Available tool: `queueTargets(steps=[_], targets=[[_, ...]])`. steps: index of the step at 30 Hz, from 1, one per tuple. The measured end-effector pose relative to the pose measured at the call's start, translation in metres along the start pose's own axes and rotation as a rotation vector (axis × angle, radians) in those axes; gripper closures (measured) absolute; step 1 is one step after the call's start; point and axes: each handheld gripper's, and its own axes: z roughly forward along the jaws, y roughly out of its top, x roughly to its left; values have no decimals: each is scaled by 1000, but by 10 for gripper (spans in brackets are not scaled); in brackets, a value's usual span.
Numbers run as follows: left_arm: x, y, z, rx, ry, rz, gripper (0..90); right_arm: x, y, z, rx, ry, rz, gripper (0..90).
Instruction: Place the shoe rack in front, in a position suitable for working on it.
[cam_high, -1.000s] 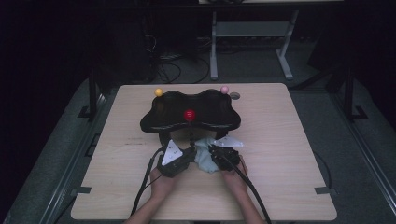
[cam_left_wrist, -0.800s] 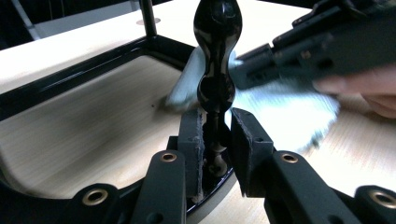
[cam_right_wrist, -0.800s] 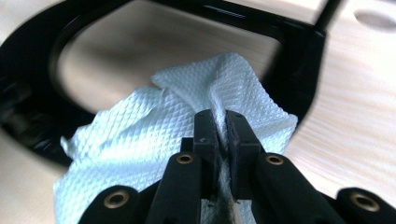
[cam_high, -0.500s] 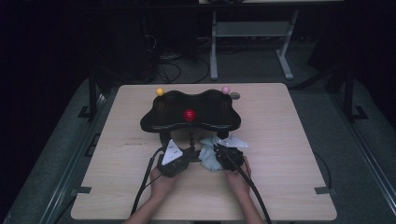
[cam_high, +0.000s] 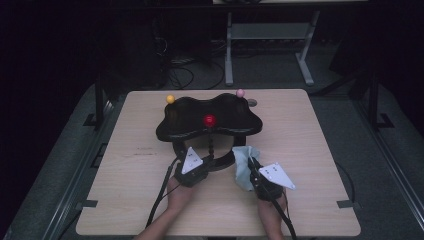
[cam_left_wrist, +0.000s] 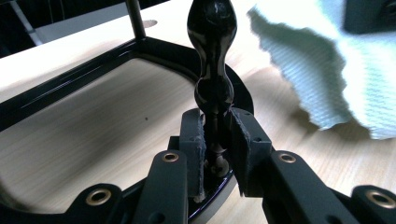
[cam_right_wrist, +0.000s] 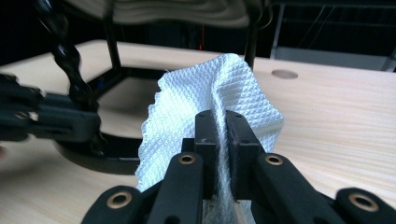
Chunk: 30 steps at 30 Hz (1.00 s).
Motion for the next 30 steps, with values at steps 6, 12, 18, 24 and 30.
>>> queueTargets(steps=[6, 12, 18, 24, 30], targets=[[0, 1, 2, -3, -4, -1, 755, -1, -2, -12, -81, -3, 19, 847], [2, 1, 2, -2, -18, -7, 755, 11, 4, -22, -129, -9, -28, 849], [1, 1, 3, -9, -16, -12, 755, 23, 27, -47, -235, 9, -51, 849], [-1, 1, 4, -8, -18, -8, 755, 43, 60, -58, -323, 62, -114, 849], [-4, 3, 6, -7, -32, 15, 755, 54, 89, -33, -306, 72, -147, 848]])
